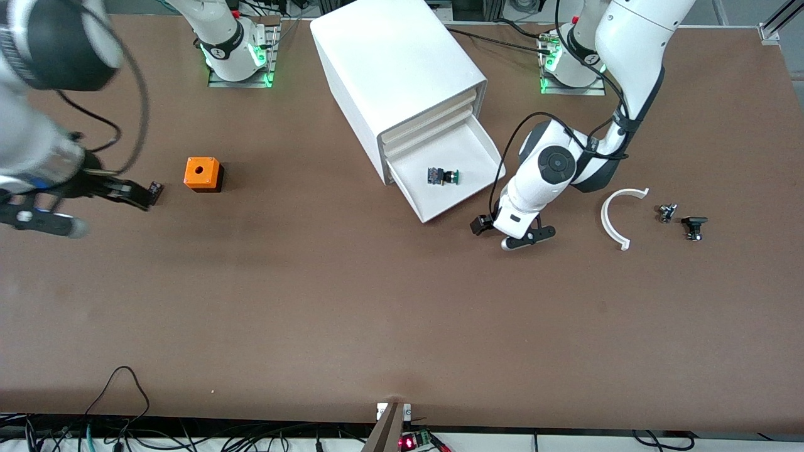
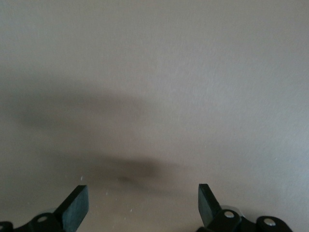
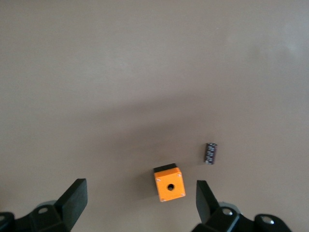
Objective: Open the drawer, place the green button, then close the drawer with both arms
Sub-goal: 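Push the open drawer shut with the left gripper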
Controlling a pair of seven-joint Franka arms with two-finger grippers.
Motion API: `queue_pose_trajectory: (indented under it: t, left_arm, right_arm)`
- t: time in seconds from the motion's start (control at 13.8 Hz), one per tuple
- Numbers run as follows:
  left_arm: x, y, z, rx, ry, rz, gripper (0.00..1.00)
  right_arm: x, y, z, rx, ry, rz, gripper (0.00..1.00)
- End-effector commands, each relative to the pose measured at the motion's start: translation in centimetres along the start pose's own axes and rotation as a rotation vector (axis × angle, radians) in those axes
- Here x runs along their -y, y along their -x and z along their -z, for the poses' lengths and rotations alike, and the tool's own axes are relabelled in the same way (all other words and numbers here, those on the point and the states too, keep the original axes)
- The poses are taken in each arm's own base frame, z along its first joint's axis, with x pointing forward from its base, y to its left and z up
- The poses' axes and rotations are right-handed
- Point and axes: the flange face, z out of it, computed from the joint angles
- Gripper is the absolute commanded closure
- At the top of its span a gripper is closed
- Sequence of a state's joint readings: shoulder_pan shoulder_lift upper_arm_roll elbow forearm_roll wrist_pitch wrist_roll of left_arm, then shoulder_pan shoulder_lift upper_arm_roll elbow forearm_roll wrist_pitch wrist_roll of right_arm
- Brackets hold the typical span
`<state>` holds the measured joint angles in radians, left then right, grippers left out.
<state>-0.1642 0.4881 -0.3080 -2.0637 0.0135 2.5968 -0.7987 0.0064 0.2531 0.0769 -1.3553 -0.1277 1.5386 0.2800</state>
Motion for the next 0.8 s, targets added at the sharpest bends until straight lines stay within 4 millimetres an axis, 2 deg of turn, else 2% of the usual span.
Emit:
queue_pose_trajectory:
  t: [0.0,0.07,0.22,0.36,0.51,0.58,0.73]
  left_arm:
    - [-0.8,4.7,-0.2,0.031,-0.028,0.038,0.00]
    - [-1.2,6.4,-0.5,0.048,-0.036,0.080,0.00]
    - [-2.4,10.1,-1.1,0.086,-0.060,0.136,0.00]
    - [-3.7,13.4,-0.7,0.109,-0.078,0.151,0.00]
    - [-5.0,16.0,-0.3,0.130,-0.090,0.116,0.00]
    - [-5.4,16.8,-0.2,0.136,-0.090,0.099,0.00]
    - [-5.9,17.8,-0.1,0.144,-0.089,0.075,0.00]
  right_arm:
    - [-3.4,1.2,-0.2,0.038,-0.015,0.036,0.00]
    - [-4.6,1.7,-0.1,0.048,-0.012,0.046,0.00]
    - [-6.0,3.7,-1.4,0.057,-0.015,0.055,0.00]
    - [-6.5,5.8,-1.6,0.036,-0.021,0.057,0.00]
    - [-6.7,6.4,-1.6,0.034,-0.023,0.120,0.00]
    - [-7.3,6.3,-1.7,0.033,-0.025,0.168,0.00]
    - [-7.3,6.3,-1.6,0.024,-0.039,0.178,0.00]
